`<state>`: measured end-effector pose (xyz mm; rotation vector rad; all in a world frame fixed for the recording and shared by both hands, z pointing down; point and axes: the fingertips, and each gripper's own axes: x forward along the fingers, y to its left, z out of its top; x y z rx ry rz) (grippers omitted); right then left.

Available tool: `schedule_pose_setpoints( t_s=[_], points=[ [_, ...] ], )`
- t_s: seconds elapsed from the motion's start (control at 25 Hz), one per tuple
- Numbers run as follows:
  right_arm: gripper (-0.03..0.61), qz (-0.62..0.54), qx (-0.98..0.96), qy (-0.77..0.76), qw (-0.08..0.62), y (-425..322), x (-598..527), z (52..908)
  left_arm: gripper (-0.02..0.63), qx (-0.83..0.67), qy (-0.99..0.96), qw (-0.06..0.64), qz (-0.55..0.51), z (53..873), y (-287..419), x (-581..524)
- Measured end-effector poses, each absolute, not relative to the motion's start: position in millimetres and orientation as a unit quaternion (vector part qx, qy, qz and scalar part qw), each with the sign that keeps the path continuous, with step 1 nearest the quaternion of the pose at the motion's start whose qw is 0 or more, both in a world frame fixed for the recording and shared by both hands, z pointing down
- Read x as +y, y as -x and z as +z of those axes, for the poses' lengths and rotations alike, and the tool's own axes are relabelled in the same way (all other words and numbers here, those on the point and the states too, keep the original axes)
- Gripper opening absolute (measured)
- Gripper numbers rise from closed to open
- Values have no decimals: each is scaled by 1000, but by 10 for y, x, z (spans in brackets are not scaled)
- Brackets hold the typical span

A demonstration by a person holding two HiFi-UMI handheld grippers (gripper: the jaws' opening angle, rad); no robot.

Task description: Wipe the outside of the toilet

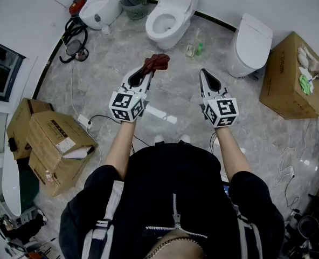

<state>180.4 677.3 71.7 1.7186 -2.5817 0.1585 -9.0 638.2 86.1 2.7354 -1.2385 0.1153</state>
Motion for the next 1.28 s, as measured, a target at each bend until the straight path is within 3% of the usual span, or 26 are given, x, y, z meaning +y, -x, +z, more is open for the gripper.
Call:
schedule_pose_setpoints(
  t_s=[0.32,1.28],
  points=[
    [2,62,-841,-536,46,-1910,6803,836,64,-413,-907,72,39,869,-85,6350],
    [3,86,-844,-529,29,-2913,6443,1165,64,-417,-905,67,59,953,-1123,5927]
  ],
)
